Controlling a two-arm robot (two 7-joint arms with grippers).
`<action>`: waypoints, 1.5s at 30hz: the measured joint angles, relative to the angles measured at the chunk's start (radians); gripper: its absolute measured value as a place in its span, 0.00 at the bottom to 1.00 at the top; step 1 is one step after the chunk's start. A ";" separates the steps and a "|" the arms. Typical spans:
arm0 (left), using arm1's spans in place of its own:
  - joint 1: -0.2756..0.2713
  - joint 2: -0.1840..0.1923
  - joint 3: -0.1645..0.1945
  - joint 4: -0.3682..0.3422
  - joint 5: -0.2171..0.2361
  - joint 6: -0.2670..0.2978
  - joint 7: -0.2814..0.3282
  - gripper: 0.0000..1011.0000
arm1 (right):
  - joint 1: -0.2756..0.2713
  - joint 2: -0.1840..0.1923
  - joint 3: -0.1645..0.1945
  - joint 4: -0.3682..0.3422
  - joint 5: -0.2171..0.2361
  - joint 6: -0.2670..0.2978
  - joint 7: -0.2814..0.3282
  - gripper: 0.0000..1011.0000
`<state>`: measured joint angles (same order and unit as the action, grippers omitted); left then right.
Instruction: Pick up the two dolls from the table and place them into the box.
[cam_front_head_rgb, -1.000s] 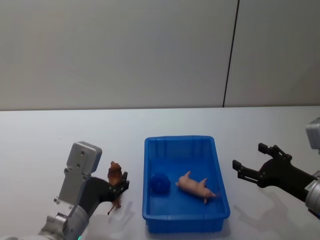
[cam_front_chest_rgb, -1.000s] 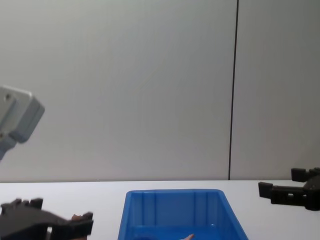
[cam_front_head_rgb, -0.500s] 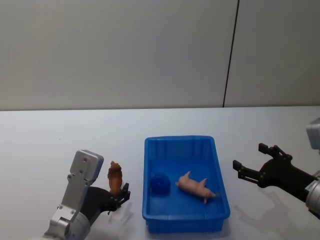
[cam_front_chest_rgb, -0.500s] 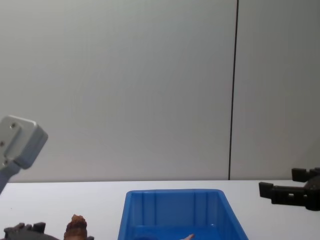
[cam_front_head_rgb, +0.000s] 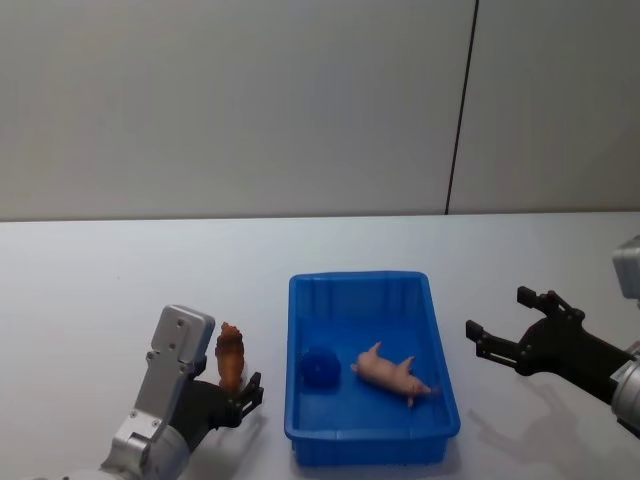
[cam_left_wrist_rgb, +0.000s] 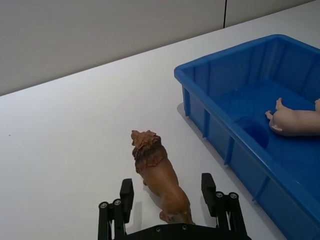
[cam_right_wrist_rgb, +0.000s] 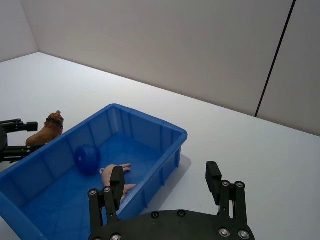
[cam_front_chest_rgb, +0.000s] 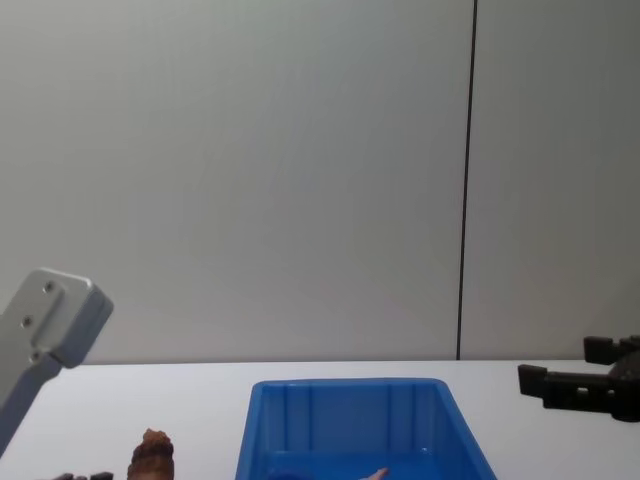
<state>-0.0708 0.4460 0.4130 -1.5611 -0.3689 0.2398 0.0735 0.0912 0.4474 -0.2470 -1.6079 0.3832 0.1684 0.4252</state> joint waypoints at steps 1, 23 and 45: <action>0.000 0.000 0.000 0.000 0.000 0.000 0.000 0.88 | 0.000 0.000 0.000 0.000 0.000 0.000 0.000 0.99; -0.022 -0.022 -0.008 0.049 0.026 -0.015 -0.046 0.31 | 0.000 0.000 0.000 0.000 0.000 0.000 0.000 0.99; -0.072 -0.040 -0.026 -0.045 0.104 -0.069 -0.117 0.31 | 0.000 0.000 0.000 0.000 0.000 0.000 0.000 0.99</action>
<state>-0.1425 0.4064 0.3872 -1.6058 -0.2648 0.1709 -0.0431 0.0912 0.4473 -0.2470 -1.6080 0.3831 0.1685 0.4252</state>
